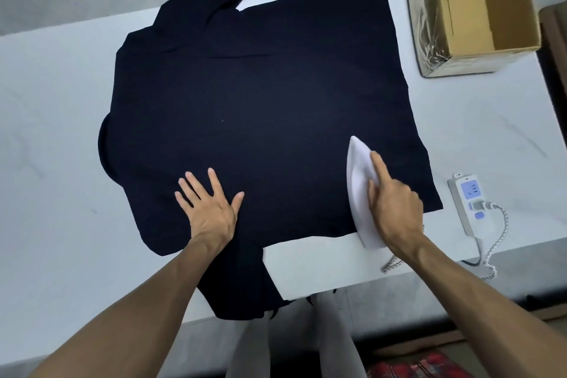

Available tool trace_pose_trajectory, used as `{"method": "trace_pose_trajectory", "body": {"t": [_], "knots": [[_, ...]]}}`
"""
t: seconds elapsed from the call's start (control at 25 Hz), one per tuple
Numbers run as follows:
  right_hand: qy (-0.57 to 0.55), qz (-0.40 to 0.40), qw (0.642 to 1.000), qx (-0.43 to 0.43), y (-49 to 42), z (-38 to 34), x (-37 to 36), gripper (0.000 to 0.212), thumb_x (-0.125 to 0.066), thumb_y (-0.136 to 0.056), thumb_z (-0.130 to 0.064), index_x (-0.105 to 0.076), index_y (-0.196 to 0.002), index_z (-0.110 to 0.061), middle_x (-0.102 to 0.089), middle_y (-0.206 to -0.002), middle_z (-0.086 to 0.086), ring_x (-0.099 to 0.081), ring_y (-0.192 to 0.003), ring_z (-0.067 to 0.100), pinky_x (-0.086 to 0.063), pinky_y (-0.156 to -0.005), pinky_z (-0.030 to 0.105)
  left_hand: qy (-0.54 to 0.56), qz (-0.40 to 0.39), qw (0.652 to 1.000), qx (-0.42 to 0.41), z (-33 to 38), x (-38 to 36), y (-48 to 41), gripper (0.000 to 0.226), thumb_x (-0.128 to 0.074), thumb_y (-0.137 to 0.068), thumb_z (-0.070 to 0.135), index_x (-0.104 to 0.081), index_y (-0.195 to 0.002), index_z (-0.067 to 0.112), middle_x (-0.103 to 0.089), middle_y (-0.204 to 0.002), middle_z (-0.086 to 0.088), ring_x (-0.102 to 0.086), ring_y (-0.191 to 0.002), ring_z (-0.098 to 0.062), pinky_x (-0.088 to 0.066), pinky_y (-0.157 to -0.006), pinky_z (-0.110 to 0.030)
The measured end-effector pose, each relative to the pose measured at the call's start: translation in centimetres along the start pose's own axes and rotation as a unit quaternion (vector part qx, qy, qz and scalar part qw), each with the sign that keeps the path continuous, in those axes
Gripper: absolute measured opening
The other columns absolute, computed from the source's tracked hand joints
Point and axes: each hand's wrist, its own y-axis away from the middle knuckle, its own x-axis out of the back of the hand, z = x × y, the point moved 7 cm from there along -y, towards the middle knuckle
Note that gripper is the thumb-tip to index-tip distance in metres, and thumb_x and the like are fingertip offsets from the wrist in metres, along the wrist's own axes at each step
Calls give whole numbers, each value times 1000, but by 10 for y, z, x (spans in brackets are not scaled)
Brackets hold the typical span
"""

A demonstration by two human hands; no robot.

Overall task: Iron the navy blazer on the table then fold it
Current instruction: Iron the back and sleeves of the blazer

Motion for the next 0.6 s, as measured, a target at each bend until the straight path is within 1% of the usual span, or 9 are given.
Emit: {"method": "trace_pose_trajectory", "body": {"t": [0.12,0.24,0.36,0.6], "knots": [[-1,15,999,-38,-7,26,6,53,-33,-102,-25,-18,-153,-34,-45,-62,4,-43,-57,28,-33,-57,35,-11,-9,1000,4,1,-1,-1,88,-12,-94,66,8,-156,6,1,-156,-40,-2,-146,-53,-9,-118,-62],[-3,19,999,-51,-11,40,10,53,-32,-102,-25,-19,-153,-32,-47,-63,5,-42,-56,27,-34,-55,33,-31,-21,999,3,2,-1,-1,87,-13,-96,65,14,-154,6,3,-156,-40,0,-147,-53,-10,-118,-61],[-7,23,998,-62,-14,47,11,53,-32,-102,-24,-19,-153,-31,-47,-64,6,-43,-58,28,-34,-56,34,-37,-25,999,3,2,1,0,87,-12,-96,64,14,-154,5,4,-156,-40,0,-147,-53,-10,-118,-61],[-44,35,992,-114,-15,59,15,50,-34,-102,-23,-20,-150,-26,-48,-74,9,-42,-67,29,-33,-62,36,-35,-22,999,3,2,2,0,87,-14,-96,64,11,-155,5,1,-156,-40,-3,-146,-53,-11,-118,-61]]}}
